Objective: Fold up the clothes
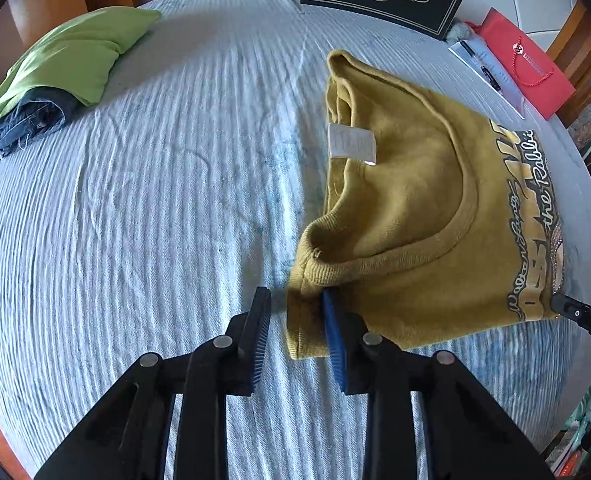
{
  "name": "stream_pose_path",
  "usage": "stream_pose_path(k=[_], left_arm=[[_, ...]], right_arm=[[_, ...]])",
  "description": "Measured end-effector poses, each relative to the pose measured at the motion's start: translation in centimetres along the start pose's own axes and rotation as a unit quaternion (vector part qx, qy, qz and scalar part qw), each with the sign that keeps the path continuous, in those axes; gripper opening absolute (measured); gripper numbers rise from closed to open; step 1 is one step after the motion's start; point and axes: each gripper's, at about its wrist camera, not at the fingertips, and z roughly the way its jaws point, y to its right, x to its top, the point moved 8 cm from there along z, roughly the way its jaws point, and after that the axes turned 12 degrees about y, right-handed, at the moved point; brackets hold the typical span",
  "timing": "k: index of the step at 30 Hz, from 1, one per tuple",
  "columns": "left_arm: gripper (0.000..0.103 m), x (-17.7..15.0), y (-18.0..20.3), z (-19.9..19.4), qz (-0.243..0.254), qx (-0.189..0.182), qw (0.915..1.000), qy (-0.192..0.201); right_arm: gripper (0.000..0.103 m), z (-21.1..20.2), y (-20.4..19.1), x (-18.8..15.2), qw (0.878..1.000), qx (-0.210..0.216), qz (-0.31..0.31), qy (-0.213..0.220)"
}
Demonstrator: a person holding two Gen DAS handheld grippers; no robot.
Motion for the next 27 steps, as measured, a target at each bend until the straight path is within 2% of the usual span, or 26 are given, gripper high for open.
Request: stream_pose_path(k=[1,2,4,7,10,15,19,22,25,27], left_arm=[[0.041,0.0,-0.3,-0.1,-0.010,0.001,0.9999,-0.005],[0.044,0.1,-0.6,-0.4,-0.025,-0.003,0.9996,-0.009],[0.046,1.2,-0.1,-1.8,-0.037,-0.027,0.9989,0.013],[0.064,2.7,1.5,-1.5,-0.018,-0.028,0.9990,0.031],[0.064,3.7,2.9,-0.8,0.004,-0.023,0.9989,0.041],[0.064,5.4,4.7,1.0,0.035,-0.023,0.9980,0.047],[0.064,9.3,5.6,2.4,0.041,-0.033,0.9964,0.066],[0.064,12.2,6.0,4.0,0.044,-0.031,0.9957,0.075],[0.064,14.5,6.0,6.0,0.052,-0.019,0.9955,0.077],[0.063,14.7,4.8,7.4,0.050,0.007,0.9970,0.058]], right_arm=[[0.017,-0.2,0.3,0.0,1.000,0.000,0.010,-0.001],[0.026,-0.4,0.7,0.1,1.000,-0.002,0.019,-0.002],[0.037,-1.4,1.2,0.9,1.000,-0.012,0.019,0.013],[0.037,-2.7,1.4,3.2,0.999,-0.012,0.000,0.052],[0.037,-2.4,1.0,6.5,0.996,-0.016,-0.014,0.083],[0.020,-0.4,0.6,11.7,0.994,-0.014,-0.009,0.107],[0.018,1.4,-0.4,14.4,0.996,0.001,-0.018,0.093],[0.019,2.9,-0.4,15.6,0.996,-0.013,-0.021,0.083],[0.020,4.6,-0.1,16.3,0.998,-0.010,-0.008,0.069],[0.016,5.6,0.2,16.5,0.998,-0.008,-0.007,0.056]])
